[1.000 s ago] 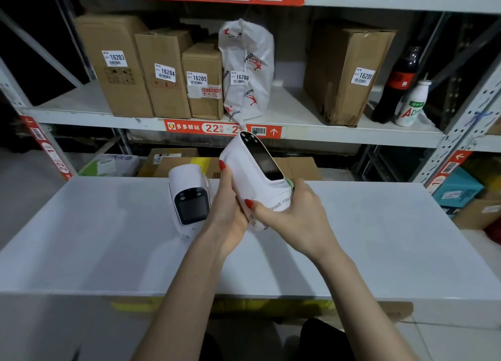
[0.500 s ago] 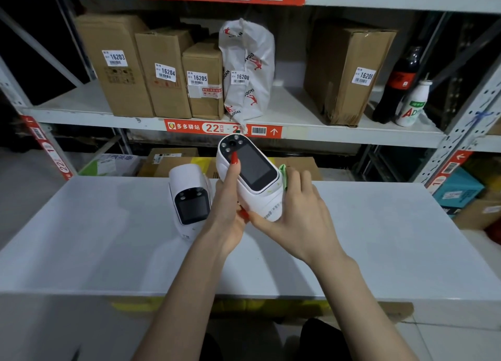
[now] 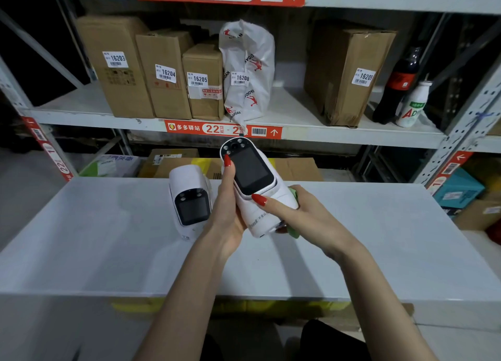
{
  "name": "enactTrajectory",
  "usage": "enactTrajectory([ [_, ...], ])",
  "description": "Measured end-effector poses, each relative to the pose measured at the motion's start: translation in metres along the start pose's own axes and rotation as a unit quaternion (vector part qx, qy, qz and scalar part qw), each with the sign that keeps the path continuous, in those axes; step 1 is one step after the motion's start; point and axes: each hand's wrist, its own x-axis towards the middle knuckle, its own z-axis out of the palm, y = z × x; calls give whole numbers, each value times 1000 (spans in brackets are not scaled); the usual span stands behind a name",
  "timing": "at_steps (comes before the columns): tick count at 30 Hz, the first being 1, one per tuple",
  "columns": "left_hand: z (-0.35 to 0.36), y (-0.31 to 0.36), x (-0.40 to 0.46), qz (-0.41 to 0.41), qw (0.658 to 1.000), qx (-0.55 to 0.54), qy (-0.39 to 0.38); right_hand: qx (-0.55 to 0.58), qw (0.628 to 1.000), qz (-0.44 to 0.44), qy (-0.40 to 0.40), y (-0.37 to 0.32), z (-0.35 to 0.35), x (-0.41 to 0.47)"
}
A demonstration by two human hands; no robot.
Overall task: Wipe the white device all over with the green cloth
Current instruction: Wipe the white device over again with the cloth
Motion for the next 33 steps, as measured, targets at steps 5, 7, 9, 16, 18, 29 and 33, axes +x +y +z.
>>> enactTrajectory([
  [5, -4, 1, -1, -29, 999, -5, -23, 42, 999, -13, 28, 0, 0, 1],
  [7, -8, 1, 1, -38, 999, -2, -18, 22, 999, -13, 47, 2, 2, 3],
  [9, -12, 0, 3, -53, 998, 12, -16, 1, 998, -14, 58, 4, 2, 3],
  [16, -14, 2, 1, -85, 993, 53, -60, -8, 997, -13, 79, 3, -4, 1],
  [18, -12, 2, 0, -85, 992, 55, -69, -6, 997, -8, 83, 2, -5, 0],
  [29, -4, -1, -4, 34, 996, 71, -35, 50, 998, 16, 34, -3, -9, -3],
  [33, -2, -3, -6, 80, 990, 113, -12, 30, 996, -1, 88, 0, -11, 0],
])
